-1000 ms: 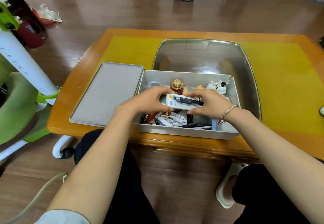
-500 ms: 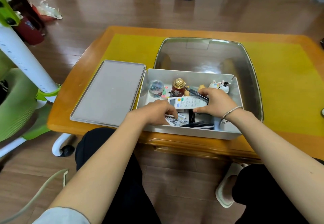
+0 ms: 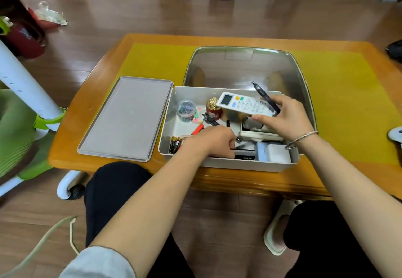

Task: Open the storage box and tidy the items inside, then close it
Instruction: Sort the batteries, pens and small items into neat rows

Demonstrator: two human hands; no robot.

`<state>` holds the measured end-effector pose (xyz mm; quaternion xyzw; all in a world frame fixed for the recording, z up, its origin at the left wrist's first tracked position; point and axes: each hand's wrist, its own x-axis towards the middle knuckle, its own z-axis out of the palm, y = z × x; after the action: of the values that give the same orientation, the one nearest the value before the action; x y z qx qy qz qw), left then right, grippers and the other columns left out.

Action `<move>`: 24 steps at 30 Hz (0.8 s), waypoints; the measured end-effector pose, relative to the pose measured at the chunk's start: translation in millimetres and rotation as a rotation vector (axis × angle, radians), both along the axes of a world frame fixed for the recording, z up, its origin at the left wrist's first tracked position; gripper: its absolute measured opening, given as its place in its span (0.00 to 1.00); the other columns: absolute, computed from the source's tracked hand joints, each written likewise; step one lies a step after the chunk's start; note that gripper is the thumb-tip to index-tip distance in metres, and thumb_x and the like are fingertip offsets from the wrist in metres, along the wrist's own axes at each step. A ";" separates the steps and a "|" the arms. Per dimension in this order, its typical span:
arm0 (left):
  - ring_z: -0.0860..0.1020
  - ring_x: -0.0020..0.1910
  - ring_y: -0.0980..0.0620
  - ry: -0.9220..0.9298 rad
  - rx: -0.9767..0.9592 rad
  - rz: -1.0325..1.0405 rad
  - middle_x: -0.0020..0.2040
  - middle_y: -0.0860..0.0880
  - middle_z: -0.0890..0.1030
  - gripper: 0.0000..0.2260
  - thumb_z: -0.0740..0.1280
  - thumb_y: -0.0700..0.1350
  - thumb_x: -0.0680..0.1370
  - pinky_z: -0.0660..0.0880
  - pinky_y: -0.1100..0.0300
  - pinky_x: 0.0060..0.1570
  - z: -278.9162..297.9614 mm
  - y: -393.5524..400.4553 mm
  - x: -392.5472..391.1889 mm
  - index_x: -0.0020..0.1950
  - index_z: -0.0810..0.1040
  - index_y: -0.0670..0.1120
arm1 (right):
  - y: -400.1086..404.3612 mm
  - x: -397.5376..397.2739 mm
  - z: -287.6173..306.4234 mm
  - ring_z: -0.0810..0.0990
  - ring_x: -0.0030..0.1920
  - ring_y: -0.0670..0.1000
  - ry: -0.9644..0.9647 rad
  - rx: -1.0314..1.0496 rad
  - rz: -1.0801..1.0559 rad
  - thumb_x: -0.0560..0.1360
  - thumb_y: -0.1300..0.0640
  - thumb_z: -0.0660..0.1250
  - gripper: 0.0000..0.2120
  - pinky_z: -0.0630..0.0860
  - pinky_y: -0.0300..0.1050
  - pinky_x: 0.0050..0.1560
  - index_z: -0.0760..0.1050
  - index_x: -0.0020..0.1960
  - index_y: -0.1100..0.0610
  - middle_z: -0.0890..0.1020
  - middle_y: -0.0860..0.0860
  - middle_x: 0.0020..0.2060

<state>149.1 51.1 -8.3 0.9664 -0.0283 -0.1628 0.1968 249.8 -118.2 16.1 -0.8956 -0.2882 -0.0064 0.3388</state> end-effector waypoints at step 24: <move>0.64 0.70 0.48 -0.401 -0.420 0.351 0.72 0.47 0.67 0.21 0.61 0.47 0.81 0.62 0.52 0.68 5.1 -8.9 41.6 0.73 0.64 0.47 | -39.8 -13.6 -8.1 0.80 0.48 0.60 -0.160 -0.135 -0.457 0.67 0.41 0.70 0.23 0.73 0.47 0.38 0.77 0.56 0.54 0.83 0.55 0.49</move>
<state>190.8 42.2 -3.2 0.9077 0.0676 0.0761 0.4070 236.2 -158.1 8.0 -0.9548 -0.1038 -0.1345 0.2440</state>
